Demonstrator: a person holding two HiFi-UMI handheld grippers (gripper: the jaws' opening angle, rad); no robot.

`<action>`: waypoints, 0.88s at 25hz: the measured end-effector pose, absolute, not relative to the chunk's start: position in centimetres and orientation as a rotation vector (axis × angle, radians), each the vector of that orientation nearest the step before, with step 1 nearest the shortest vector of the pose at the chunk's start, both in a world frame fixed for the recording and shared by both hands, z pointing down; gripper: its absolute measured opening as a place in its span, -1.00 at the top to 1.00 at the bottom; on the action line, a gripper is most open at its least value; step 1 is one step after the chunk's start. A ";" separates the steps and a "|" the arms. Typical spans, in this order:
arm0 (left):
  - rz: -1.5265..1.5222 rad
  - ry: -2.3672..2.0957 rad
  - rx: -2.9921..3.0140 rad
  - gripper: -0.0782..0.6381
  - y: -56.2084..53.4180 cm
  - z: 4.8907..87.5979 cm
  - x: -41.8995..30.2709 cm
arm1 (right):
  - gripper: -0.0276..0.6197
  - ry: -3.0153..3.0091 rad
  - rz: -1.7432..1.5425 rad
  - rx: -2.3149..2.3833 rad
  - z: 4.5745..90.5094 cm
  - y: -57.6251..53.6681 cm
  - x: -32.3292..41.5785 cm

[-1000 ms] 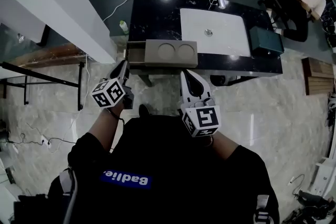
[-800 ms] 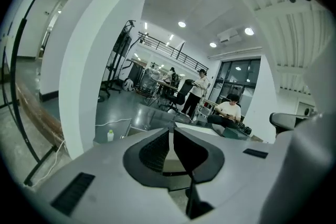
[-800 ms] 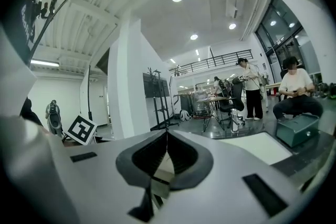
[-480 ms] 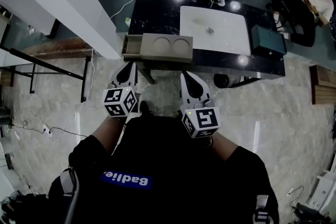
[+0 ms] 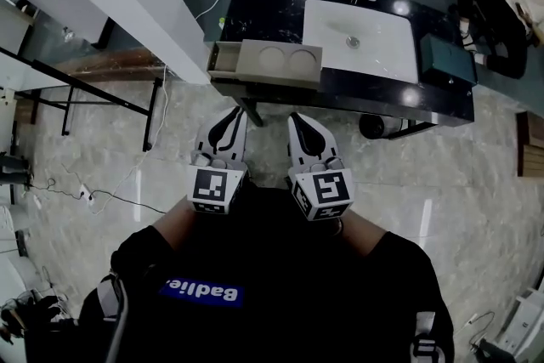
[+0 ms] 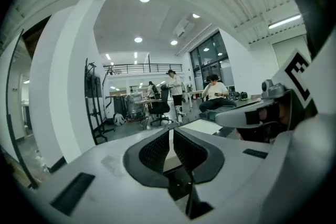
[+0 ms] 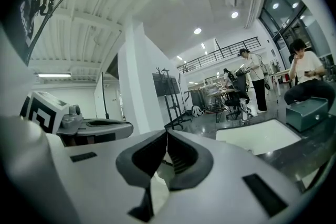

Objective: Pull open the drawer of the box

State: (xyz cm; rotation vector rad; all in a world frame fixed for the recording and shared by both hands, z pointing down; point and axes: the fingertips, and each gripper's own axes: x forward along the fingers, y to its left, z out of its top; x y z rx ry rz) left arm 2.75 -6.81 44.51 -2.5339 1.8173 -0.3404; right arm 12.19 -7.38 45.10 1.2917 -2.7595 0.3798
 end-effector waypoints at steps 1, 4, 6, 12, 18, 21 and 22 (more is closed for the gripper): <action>-0.326 1.774 -2.530 0.70 -6.5 44.0 3.3 | 0.91 -2.759 0.369 1.294 45.0 -7.3 12.0; -0.309 1.654 -2.524 0.70 -5.9 43.0 4.7 | 0.91 -2.752 0.323 1.313 44.5 -7.2 11.6; -0.299 1.592 -2.541 0.78 -5.7 42.6 5.2 | 0.91 -2.745 0.288 1.328 43.9 -7.2 11.1; -0.243 1.477 -2.614 0.78 -6.5 41.6 4.8 | 0.91 -2.697 0.223 1.382 42.8 -7.7 9.5; -0.206 1.388 -2.717 0.78 -7.2 41.6 4.4 | 0.91 -2.672 0.116 1.404 42.2 -8.2 7.7; -0.165 1.394 -2.766 0.78 -7.6 41.2 3.9 | 0.91 -2.638 0.041 1.406 41.9 -8.2 6.9; -0.167 1.399 -2.774 0.78 -7.7 41.2 3.6 | 0.91 -2.635 0.035 1.413 41.8 -8.2 6.7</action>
